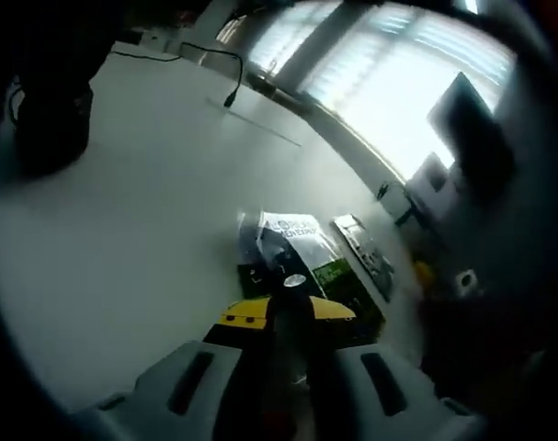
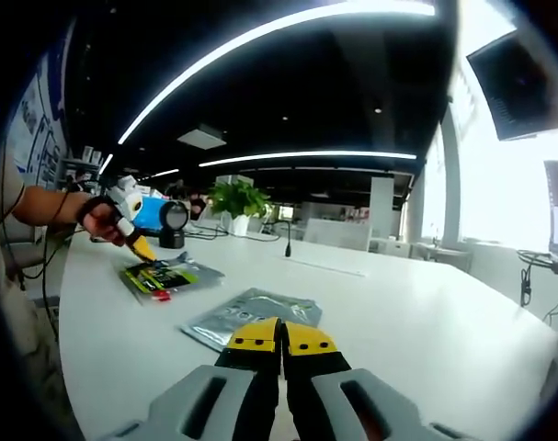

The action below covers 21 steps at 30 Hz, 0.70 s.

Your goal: Clip sheet goods on table flip sheet goods clip sheet goods scan sheet goods put sheet goods back to table

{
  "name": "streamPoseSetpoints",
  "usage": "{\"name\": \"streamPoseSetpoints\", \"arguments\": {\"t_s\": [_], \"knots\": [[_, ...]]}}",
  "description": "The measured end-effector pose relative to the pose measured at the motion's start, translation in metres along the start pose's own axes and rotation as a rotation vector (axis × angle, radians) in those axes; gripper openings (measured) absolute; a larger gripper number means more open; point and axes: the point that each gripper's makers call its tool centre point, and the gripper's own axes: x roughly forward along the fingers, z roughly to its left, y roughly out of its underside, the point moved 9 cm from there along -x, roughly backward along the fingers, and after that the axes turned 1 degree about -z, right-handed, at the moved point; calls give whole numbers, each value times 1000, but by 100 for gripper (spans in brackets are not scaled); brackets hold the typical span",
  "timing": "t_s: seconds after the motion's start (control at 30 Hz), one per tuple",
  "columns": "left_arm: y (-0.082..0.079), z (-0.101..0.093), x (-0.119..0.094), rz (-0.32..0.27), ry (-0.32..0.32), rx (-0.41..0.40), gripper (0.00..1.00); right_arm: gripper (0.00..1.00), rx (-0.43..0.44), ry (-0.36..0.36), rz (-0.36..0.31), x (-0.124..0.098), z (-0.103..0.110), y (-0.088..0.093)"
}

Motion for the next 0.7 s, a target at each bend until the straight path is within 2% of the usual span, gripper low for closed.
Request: {"name": "streamPoseSetpoints", "arguments": {"t_s": [0.2,0.5,0.57,0.7], "knots": [[4,-4,4,10,43,-65,5,0,-1,-1,0,0,2,0],[7,-2,5,-5,32,-144,0,0,-5,0,2,-1,4,0],[6,-1,5,-13,43,-192,0,0,-6,1,3,-1,4,0],[7,-4,4,-28,45,-188,0,0,-6,2,4,0,2,0]]}}
